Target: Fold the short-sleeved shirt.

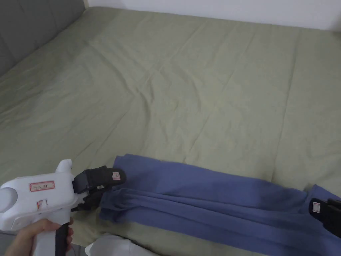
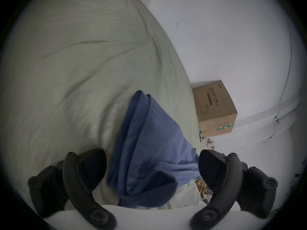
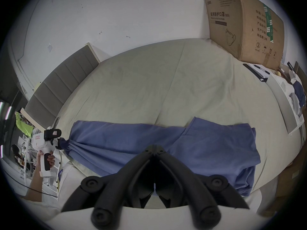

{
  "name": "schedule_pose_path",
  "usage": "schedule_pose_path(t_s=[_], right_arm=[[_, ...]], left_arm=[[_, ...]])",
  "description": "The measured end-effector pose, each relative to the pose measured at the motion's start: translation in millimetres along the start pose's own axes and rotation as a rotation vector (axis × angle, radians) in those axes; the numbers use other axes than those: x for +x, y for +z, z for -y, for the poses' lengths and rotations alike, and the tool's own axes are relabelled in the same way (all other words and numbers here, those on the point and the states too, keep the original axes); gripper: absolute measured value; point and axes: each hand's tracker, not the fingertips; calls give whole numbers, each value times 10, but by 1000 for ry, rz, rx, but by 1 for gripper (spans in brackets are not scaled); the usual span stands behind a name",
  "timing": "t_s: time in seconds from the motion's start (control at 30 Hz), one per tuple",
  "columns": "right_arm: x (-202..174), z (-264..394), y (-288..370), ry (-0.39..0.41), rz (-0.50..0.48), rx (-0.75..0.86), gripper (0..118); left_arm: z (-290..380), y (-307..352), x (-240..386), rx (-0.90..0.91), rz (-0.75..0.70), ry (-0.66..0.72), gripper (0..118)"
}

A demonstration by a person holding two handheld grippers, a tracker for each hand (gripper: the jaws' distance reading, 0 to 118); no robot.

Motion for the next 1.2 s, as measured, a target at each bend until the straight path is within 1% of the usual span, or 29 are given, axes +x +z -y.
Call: schedule_pose_path(t_s=[0.03, 0.07, 0.1, 0.13, 0.17, 0.2, 0.23, 0.27, 0.3, 0.37, 0.47, 0.53, 0.63, 0.73, 0.77, 0.8, 0.87, 0.93, 1.0, 1.07, 1.2], right_arm=[[-19, 5, -12, 4, -6, -4, 0], [-40, 13, -23, 9, -7, -8, 0], [-56, 24, -33, 13, -5, -10, 0], [-64, 33, -49, 18, -7, -16, 0], [-68, 44, -67, 21, -9, -24, 0], [-73, 55, -74, 19, -7, -28, 0], [-68, 61, -76, 19, -11, -35, 0], [-67, 64, -72, 20, -13, -41, 0], [-65, 68, -63, 21, -9, -42, 0], [-31, 73, -37, 25, -5, -42, 0], [51, 58, -30, 8, 8, -37, 0], [117, 48, -6, -20, -2, -27, 0], [197, 45, 53, -30, -5, -12, 0], [297, 63, 114, -30, 15, 2, 0], [351, 69, 141, -43, 10, 5, 0], [400, 72, 173, -76, -10, 15, 0], [502, 95, 237, -115, -25, 33, 0], [597, 112, 279, -125, -7, 45, 0], [686, 126, 332, -146, 10, 62, 0], [807, 151, 399, -183, 3, 76, 0], [1010, 227, 544, -216, 23, 100, 0]], left_arm=[[-19, -42, -6, -11, 19, 9, 111], [-33, -89, -21, -18, 41, 16, 105], [-41, -122, -29, -11, 53, 32, 86], [-88, -155, -99, -7, 57, 47, 30], [-132, -253, -171, -23, 26, 87, 7], [-119, -379, -231, -81, -73, 124, 7], [-87, -431, -280, -96, -63, 117, 7], [-163, -386, -384, -56, 61, 120, 7], [-192, -347, -372, -47, 45, 133, 7], [-218, -308, -276, -52, -53, 62, 7], [-178, -164, 6, -56, -108, 35, 7], [-241, -107, 119, -34, -119, -29, 7], [-252, -20, 559, -10, -165, -84, 7], [-149, 27, 1248, -3, -187, -192, 7], [-106, 6, 1468, -13, -180, -240, 7], [-11, -27, 1709, -13, -170, -267, 7], [160, -189, 2126, -45, -140, -321, 7], [306, -442, 2390, -89, -111, -370, 7], [493, -776, 2619, -175, -101, -386, 7], [736, -1204, 2853, -275, -53, -456, 7], [1077, -2028, 3008, -411, -84, -451, 7]])
